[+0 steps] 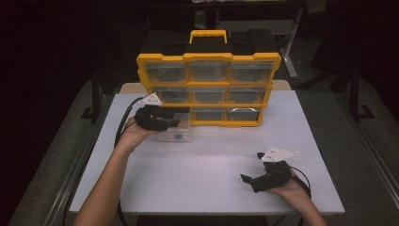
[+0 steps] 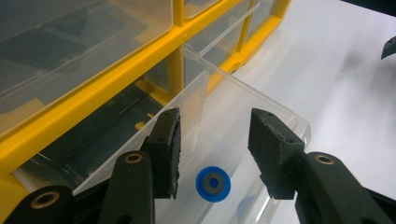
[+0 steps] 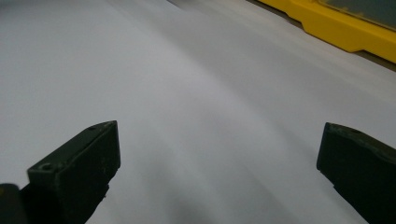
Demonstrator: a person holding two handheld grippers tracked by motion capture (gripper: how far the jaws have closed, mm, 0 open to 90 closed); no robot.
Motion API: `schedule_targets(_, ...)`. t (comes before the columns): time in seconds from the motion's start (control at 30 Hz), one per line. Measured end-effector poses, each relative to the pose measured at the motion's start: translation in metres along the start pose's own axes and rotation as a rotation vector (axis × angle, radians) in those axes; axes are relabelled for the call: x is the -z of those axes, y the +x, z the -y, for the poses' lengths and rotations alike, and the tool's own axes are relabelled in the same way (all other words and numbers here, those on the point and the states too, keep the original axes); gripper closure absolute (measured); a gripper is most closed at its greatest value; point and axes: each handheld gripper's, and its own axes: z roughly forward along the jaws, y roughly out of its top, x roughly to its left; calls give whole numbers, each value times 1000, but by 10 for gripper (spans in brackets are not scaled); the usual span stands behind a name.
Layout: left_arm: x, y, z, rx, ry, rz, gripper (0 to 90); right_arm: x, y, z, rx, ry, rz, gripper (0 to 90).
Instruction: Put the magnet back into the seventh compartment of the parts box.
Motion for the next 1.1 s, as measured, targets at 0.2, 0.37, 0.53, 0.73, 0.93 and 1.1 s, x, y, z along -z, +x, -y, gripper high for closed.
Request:
schedule_targets(0.2,7,-3,-1,-6,-4,8,485,0,-1,-1,-1,-5,-2,0)
schedule_targets(0.37,14,-8,-1,-6,-19,19,446,-2,-1,-1,2,1,-3,0)
schedule_targets(0.53,24,-17,0,-6,-31,24,401,-1,-1,-1,2,0,0,0)
schedule_targets(0.73,37,-26,4,-12,-36,22,343,-2,-1,-1,2,3,-2,0)
schedule_targets(0.93,45,-31,12,0,-31,8,301,-2,-1,-1,8,0,-1,0)
schedule_targets(1.1,50,-33,22,12,-27,-1,253,-1,-1,-2,9,0,-1,0)
